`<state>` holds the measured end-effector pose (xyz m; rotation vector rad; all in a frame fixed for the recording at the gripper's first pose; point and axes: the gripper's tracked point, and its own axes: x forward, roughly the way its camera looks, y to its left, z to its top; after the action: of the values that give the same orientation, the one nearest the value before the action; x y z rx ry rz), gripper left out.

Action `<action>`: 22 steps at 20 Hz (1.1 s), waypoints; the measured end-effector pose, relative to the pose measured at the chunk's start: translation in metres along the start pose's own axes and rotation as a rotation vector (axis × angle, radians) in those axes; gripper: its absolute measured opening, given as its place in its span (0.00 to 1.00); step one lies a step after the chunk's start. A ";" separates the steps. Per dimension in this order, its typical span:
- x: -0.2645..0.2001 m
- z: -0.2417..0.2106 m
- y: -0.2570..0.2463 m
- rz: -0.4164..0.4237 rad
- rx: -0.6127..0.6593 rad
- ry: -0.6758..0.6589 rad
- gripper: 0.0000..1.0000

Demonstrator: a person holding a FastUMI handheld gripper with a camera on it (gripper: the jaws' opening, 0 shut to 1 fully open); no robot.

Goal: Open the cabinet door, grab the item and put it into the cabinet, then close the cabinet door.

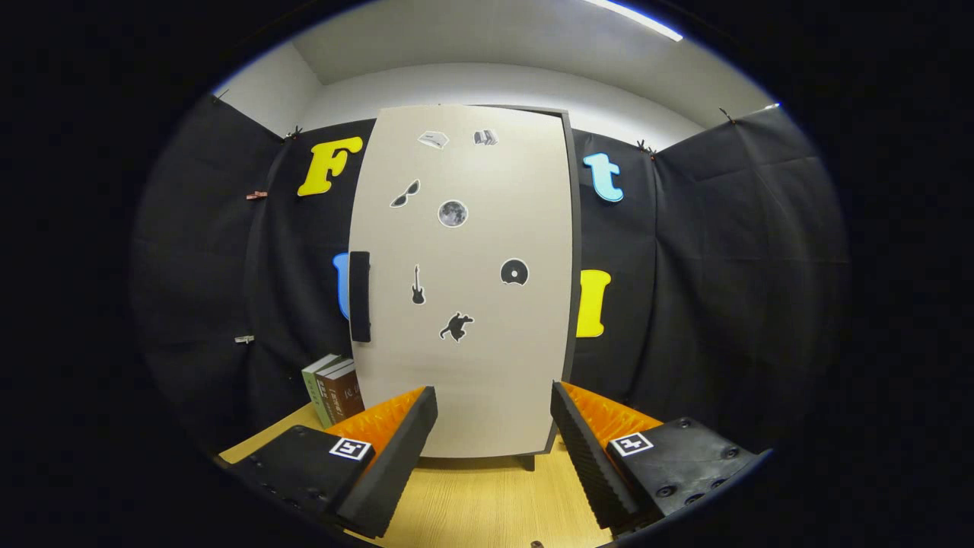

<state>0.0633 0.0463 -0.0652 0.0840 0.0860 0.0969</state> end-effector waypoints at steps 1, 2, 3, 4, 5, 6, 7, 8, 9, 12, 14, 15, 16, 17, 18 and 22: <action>0.000 0.001 0.000 -0.001 -0.001 0.000 0.98; 0.001 0.002 -0.001 0.000 -0.002 -0.002 0.98; 0.000 0.003 -0.001 0.000 -0.001 -0.004 0.98; 0.001 0.004 0.000 0.001 0.000 -0.005 0.98; 0.001 0.004 0.000 0.001 0.000 -0.008 0.98; 0.002 0.004 -0.001 0.000 0.001 -0.008 0.98; 0.002 0.004 -0.002 -0.001 0.001 -0.009 0.98; 0.003 0.004 -0.001 -0.001 0.002 -0.007 0.98; 0.003 0.004 -0.002 -0.001 0.003 -0.008 0.98; 0.003 -0.001 0.000 0.005 0.014 0.007 0.98; 0.004 -0.001 -0.003 0.000 0.012 0.007 0.98; 0.004 0.000 -0.004 -0.001 0.010 0.005 0.98; 0.005 0.001 -0.003 -0.002 0.011 0.001 0.98; 0.005 0.000 -0.003 -0.003 0.014 0.002 0.98; 0.006 -0.001 -0.004 -0.003 0.017 0.005 0.98; 0.006 -0.003 -0.003 -0.003 0.016 0.010 0.98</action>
<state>0.0691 0.0439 -0.0687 0.0989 0.0968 0.0937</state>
